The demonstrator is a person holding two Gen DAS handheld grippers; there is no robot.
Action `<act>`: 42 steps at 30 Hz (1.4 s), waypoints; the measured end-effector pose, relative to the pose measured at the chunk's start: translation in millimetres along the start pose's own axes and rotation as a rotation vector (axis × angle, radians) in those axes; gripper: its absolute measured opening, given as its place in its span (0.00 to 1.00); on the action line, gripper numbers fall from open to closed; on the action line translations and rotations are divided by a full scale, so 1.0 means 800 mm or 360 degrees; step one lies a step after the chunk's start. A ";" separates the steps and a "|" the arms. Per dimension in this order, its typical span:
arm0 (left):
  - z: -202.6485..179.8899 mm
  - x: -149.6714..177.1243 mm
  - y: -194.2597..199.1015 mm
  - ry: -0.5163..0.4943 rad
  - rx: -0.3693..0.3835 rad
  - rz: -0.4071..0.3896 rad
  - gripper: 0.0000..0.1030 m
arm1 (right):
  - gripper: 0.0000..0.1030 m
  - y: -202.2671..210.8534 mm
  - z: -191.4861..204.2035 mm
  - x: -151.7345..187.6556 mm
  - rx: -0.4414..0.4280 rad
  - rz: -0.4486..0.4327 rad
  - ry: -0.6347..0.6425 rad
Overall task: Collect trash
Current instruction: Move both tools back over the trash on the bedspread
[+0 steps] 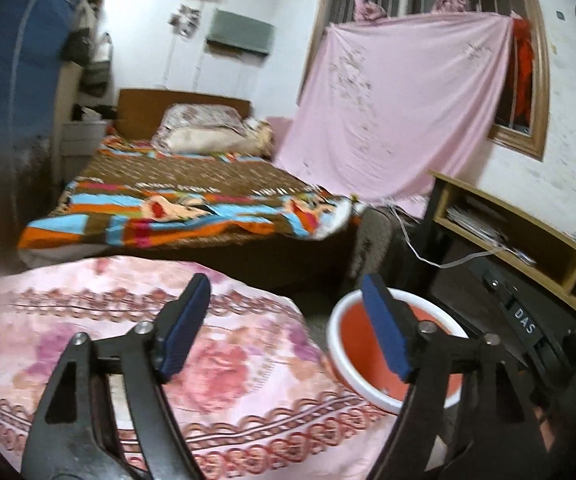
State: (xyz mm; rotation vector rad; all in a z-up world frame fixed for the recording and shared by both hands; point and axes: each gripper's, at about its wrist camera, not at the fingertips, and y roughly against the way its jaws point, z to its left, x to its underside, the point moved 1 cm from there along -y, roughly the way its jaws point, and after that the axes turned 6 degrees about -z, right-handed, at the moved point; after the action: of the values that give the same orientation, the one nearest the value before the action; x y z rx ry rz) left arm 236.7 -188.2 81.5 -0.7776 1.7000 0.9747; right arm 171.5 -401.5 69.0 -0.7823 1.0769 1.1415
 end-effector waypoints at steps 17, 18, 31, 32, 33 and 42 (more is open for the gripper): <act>0.078 0.008 0.053 0.0080 -0.0382 -0.0225 0.89 | 0.46 0.010 0.062 0.008 -0.0207 -0.0057 0.0131; 0.081 0.009 0.055 0.0086 -0.0394 -0.0230 0.89 | 0.46 0.012 0.066 0.008 -0.0220 -0.0062 0.0143; 0.122 0.019 0.097 0.0087 -0.0544 -0.0318 0.89 | 1.00 0.035 0.106 0.016 -0.0387 -0.0211 0.0219; 0.123 0.019 0.099 0.0084 -0.0554 -0.0321 0.89 | 1.00 0.036 0.109 0.018 -0.0398 -0.0215 0.0230; 0.127 0.020 0.102 0.0081 -0.0566 -0.0325 0.89 | 1.00 0.036 0.111 0.019 -0.0405 -0.0219 0.0240; 0.163 0.025 0.133 0.0026 -0.0671 -0.0373 0.89 | 1.00 0.046 0.145 0.037 -0.0497 -0.0221 0.0324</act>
State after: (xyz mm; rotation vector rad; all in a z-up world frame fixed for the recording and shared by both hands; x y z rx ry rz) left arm 196.9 -24.5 64.5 -1.2320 1.3914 1.1772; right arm 168.2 -276.6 79.4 -1.2217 1.0041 1.1426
